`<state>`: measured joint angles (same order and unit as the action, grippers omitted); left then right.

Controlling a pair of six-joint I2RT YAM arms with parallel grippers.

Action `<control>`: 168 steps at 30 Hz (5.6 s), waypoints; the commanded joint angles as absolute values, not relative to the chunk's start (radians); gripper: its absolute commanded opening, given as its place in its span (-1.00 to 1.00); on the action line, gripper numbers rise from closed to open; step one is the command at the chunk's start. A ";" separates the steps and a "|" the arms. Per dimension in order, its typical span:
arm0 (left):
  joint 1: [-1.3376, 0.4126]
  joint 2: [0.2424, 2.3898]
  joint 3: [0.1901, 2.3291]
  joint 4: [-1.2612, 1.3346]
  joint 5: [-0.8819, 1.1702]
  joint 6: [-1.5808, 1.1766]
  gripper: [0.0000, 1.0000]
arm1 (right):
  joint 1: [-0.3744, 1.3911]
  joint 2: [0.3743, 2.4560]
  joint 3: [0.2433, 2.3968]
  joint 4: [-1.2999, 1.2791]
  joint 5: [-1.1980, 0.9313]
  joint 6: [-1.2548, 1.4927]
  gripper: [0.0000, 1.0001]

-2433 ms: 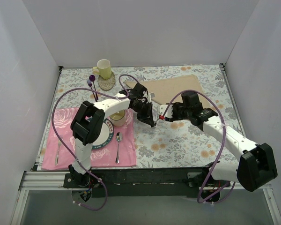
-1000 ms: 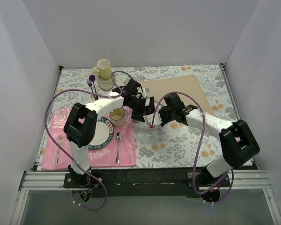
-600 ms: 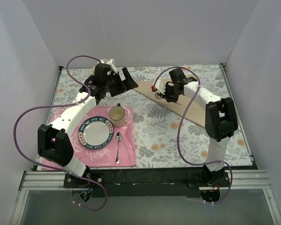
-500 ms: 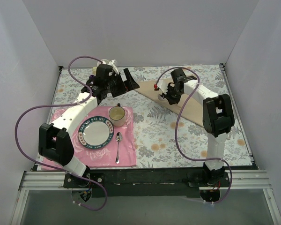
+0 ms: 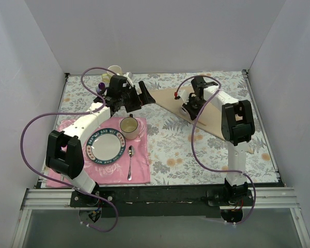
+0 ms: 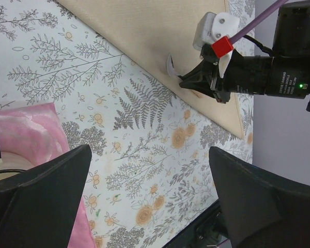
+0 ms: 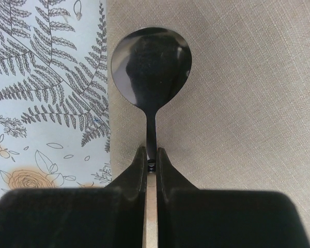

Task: Fold the napkin, place the utensils inside, and roll it up
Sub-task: Place the utensil onto the napkin, then fold the napkin

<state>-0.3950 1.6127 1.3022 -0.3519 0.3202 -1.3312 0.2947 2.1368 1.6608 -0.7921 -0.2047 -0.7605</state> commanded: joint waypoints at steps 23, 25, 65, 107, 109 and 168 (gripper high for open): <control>-0.348 1.951 1.627 -0.443 0.226 -1.407 0.97 | 0.321 2.206 1.749 -0.836 -0.184 -0.621 -0.73; -0.342 1.997 1.650 -0.451 0.174 -1.419 0.96 | 0.322 2.209 1.746 -0.839 -0.176 -0.615 -0.65; -0.311 2.181 1.697 -0.310 0.077 -1.514 0.75 | 0.333 2.152 1.755 -0.822 -0.186 -0.491 -0.91; -0.316 2.229 1.709 -0.233 0.095 -1.499 0.56 | 0.342 2.138 1.735 -0.782 -0.219 -0.426 -0.63; -0.318 2.227 1.704 -0.222 0.095 -1.503 0.54 | 0.342 2.143 1.736 -0.784 -0.219 -0.423 -0.58; -0.577 2.086 1.688 -0.006 -0.082 -1.136 -1.00 | 0.031 1.378 1.069 -0.402 -0.195 0.276 -0.97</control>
<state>-0.5549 2.2257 1.7191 -0.0513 -0.0715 -1.1374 0.0471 1.3834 1.0752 -0.4187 -0.1429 0.2432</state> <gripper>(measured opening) 0.014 0.023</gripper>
